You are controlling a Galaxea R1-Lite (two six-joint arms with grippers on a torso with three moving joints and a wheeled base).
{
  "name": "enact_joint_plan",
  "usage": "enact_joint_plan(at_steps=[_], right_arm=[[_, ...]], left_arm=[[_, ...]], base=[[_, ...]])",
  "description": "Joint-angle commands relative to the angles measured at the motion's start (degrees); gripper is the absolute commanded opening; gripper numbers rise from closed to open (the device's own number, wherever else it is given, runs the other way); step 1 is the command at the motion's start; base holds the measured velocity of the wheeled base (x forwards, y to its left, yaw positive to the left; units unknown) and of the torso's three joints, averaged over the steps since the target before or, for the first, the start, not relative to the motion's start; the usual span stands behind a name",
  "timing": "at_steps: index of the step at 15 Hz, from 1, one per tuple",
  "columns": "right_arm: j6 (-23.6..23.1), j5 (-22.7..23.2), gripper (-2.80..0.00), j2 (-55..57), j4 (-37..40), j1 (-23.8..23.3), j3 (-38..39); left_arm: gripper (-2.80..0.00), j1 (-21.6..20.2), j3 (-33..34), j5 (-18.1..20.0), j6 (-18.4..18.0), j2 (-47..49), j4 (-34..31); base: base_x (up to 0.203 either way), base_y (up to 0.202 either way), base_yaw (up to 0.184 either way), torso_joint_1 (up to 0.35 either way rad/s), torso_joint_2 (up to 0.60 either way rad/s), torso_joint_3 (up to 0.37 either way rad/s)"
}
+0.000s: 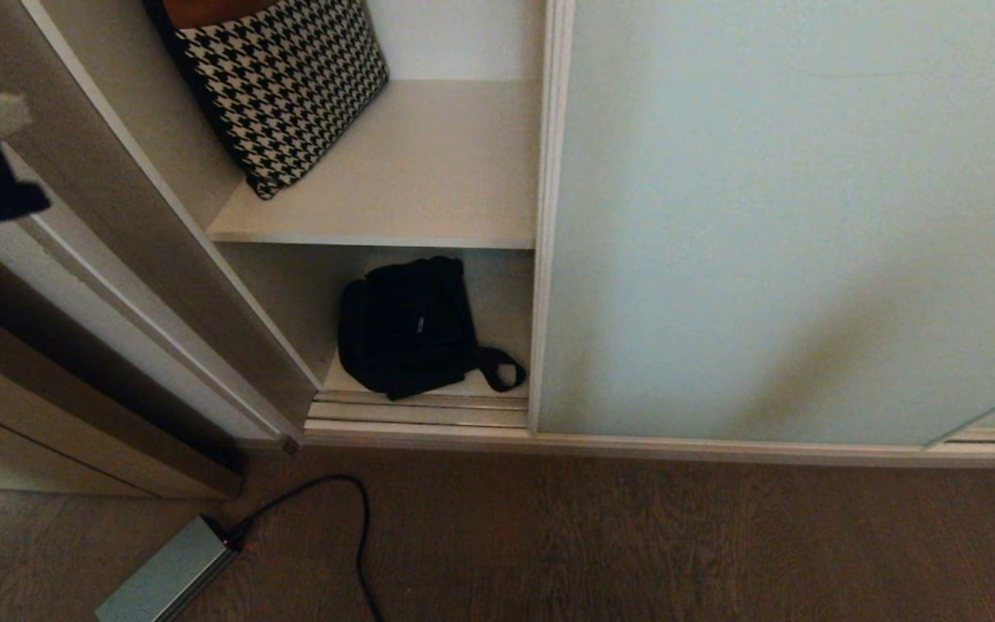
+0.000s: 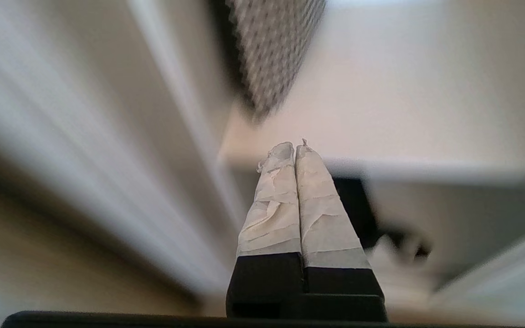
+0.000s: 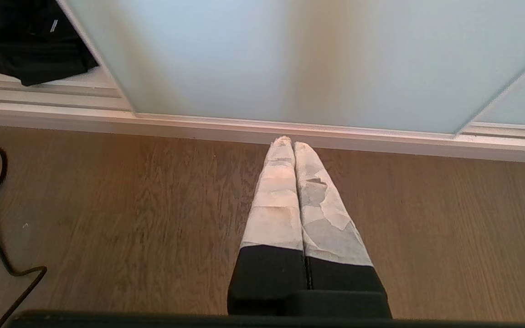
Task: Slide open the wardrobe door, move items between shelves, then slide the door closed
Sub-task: Open the door
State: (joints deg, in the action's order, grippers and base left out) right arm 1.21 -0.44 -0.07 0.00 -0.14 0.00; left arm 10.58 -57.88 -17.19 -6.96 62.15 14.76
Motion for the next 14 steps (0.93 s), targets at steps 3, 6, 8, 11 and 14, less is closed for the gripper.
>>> enact_joint_plan(at_steps=[3, 6, 8, 11, 14], right_arm=[[0.02, 0.00, -2.80, 0.07, -0.09, -0.03, 0.09], [0.02, 0.00, -2.80, 0.07, -0.09, -0.03, 0.09], [0.10, 0.00, -2.80, 0.07, -0.08, -0.03, 0.09], [0.02, 0.00, -2.80, 0.07, -0.01, -0.03, 0.07], [0.02, 0.00, -2.80, 0.07, -0.09, -0.03, 0.00]], left_arm=[[-2.80, -4.80, 24.02, -1.70, -0.40, -25.49, -0.09], [-2.80, -7.86, 35.64, -1.55, -0.54, -39.69, -1.36], [-2.80, -8.72, 40.62, 0.38, -0.26, -48.28, -6.05], [-2.80, -10.09, 51.43, 6.06, 2.51, -55.46, -11.40], [-2.80, -10.40, 56.29, 15.12, 1.65, -62.14, -13.03]], base=[[0.000, 0.000, 0.000, 0.000, 0.00, 0.000], [0.000, 0.000, 0.000, 0.000, 0.00, 0.000], [0.000, 0.000, 0.000, 0.000, 0.00, 0.000], [0.000, 0.000, 0.000, 0.000, 0.00, 0.000], [0.000, 0.000, 0.000, 0.000, 0.00, 0.000]])
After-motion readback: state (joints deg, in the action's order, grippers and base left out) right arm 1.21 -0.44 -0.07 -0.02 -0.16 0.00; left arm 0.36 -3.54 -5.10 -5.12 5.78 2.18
